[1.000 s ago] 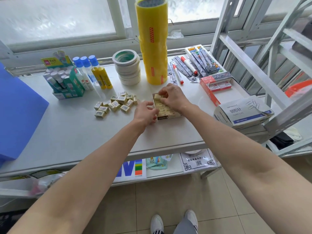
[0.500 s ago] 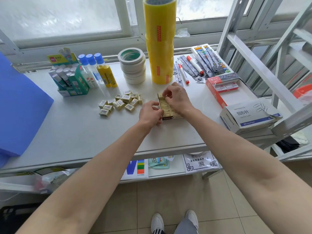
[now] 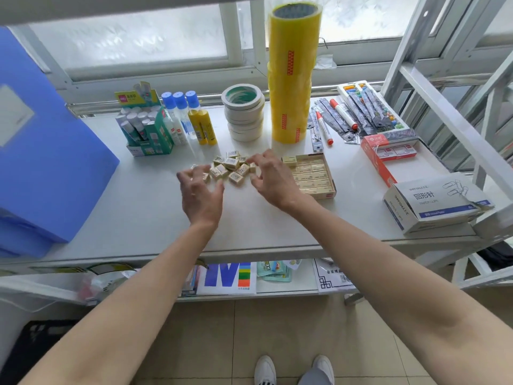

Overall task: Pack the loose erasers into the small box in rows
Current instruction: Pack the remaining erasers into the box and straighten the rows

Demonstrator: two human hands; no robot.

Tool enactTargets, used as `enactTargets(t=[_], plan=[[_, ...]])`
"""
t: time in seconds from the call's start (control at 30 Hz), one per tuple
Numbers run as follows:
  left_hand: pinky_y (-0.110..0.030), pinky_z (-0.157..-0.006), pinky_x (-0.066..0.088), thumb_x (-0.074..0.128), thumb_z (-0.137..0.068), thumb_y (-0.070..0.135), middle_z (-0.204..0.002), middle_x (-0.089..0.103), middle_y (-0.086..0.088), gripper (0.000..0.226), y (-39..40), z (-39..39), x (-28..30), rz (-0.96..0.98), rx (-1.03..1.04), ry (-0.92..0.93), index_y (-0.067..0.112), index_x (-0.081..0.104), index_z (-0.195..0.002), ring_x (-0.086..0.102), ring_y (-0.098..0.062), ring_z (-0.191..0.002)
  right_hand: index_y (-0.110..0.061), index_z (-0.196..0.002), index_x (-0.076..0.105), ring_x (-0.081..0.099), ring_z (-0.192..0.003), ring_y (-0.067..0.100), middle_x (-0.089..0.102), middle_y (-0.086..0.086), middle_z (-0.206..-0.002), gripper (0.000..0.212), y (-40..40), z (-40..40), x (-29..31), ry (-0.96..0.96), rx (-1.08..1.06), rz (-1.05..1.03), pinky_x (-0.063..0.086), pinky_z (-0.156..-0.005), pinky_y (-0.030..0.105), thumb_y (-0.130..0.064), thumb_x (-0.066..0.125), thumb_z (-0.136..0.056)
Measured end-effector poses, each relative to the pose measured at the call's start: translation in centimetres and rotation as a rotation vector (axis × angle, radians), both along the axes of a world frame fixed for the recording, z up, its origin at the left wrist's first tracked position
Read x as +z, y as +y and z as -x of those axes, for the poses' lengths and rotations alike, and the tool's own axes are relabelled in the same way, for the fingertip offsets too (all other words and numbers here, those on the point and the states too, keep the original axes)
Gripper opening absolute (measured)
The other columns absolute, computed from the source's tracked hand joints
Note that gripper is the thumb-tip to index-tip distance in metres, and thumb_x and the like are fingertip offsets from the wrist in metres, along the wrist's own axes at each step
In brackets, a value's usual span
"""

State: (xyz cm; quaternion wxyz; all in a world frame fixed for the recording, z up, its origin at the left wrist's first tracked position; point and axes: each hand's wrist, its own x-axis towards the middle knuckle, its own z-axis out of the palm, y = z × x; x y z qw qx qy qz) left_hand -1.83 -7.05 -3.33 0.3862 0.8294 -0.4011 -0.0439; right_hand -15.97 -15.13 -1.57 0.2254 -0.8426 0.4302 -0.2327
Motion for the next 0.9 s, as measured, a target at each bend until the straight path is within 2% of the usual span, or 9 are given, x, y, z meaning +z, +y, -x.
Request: enactTargets(t=[0.1,0.2,0.33,0.43,0.53,0.7,0.83,0.9], plan=[[-0.042,-0.095,0.045,0.07,-0.082,0.048,-0.132,0.037,-0.014,0.064,0.7,-4.0,-0.1,-0.167,0.102,-0.09,0.027,0.047,-0.138,0.048,-0.031,-0.119,-0.023,-0.135,0.05,0.06,-0.099,0.029,0.044,0.009,-0.127,0.044,1.0,-1.7,-0.6,0.116,0.038,-0.024,0.048,-0.086,0.038,-0.022,0.059,-0.091],[-0.046,-0.104,0.036,0.058,-0.081,0.067,-0.142,0.033,-0.018,0.08,0.0,-6.1,-0.2,-0.356,0.009,-0.174,0.031,0.034,-0.148,0.036,-0.034,-0.131,-0.027,-0.139,0.046,0.053,-0.115,0.028,0.042,0.006,-0.133,0.047,1.2,-3.3,-0.9,0.172,0.044,0.033,0.048,-0.087,0.036,-0.028,0.056,-0.093],[-0.044,-0.103,0.034,0.052,-0.078,0.074,-0.15,0.03,-0.018,0.087,-2.0,-6.4,-0.4,-0.508,-0.191,-0.355,0.039,0.022,-0.152,0.034,-0.036,-0.131,-0.025,-0.142,0.042,0.049,-0.122,0.027,0.04,0.006,-0.137,0.05,1.0,-4.9,-1.1,0.23,0.073,0.066,0.047,-0.092,0.039,-0.027,0.055,-0.094],[-0.042,-0.097,0.039,0.05,-0.078,0.076,-0.147,0.037,-0.013,0.083,-3.3,-6.4,-0.4,-0.585,-0.278,-0.445,0.041,0.026,-0.149,0.04,-0.035,-0.123,-0.023,-0.141,0.042,0.051,-0.117,0.028,0.04,0.01,-0.131,0.05,0.5,-5.6,-1.2,0.274,0.076,0.046,0.047,-0.091,0.038,-0.025,0.054,-0.093],[-0.04,-0.089,0.043,0.054,-0.083,0.068,-0.135,0.046,-0.011,0.07,-3.6,-6.5,-0.7,-0.529,-0.31,-0.429,0.038,0.038,-0.144,0.043,-0.034,-0.114,-0.021,-0.136,0.047,0.053,-0.112,0.03,0.037,0.011,-0.129,0.045,0.2,-5.9,-1.2,0.3,0.072,0.019,0.047,-0.093,0.038,-0.027,0.055,-0.092],[-0.04,-0.08,0.046,0.059,-0.087,0.051,-0.119,0.05,-0.014,0.05,-2.5,-5.6,-1.5,-0.383,-0.293,-0.44,0.027,0.05,-0.131,0.046,-0.032,-0.106,-0.02,-0.131,0.051,0.058,-0.103,0.033,0.039,0.012,-0.127,0.041,0.3,-6.1,-1.1,0.299,0.067,0.005,0.047,-0.092,0.039,-0.03,0.056,-0.092],[-0.038,-0.072,0.047,0.065,-0.084,0.045,-0.11,0.05,-0.013,0.044,-1.3,-5.6,-1.7,-0.291,-0.349,-0.415,0.025,0.054,-0.121,0.05,-0.031,-0.099,-0.024,-0.125,0.053,0.058,-0.104,0.031,0.046,0.009,-0.122,0.035,0.8,-5.4,-1.4,0.238,0.114,0.023,0.047,-0.087,0.039,-0.026,0.059,-0.091],[-0.036,-0.067,0.047,0.063,-0.084,0.048,-0.107,0.052,-0.011,0.043,-0.8,-5.9,-1.8,-0.259,-0.396,-0.463,0.023,0.056,-0.118,0.053,-0.029,-0.094,-0.026,-0.124,0.054,0.058,-0.107,0.029,0.048,0.007,-0.122,0.034,1.1,-4.9,-1.7,0.22,0.124,0.02,0.046,-0.086,0.037,-0.025,0.059,-0.091]])
